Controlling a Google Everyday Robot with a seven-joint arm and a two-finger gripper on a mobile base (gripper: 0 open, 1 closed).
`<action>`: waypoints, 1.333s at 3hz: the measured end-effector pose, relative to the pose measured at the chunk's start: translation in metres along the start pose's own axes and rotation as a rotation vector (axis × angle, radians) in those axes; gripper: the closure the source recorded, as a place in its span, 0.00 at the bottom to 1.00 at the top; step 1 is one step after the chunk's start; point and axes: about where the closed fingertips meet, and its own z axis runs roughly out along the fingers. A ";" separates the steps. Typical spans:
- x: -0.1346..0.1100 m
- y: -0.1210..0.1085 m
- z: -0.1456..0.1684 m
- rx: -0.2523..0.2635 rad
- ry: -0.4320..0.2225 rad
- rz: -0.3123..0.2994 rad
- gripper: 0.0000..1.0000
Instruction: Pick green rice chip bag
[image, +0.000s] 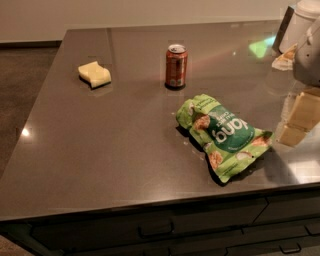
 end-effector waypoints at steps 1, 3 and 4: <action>-0.005 -0.003 0.004 0.004 -0.002 0.013 0.00; -0.020 -0.015 0.042 -0.029 -0.045 0.147 0.00; -0.029 -0.006 0.068 -0.062 -0.065 0.206 0.00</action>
Offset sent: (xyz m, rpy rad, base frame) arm 0.0387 0.0183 -0.0337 0.0850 0.0369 -0.1307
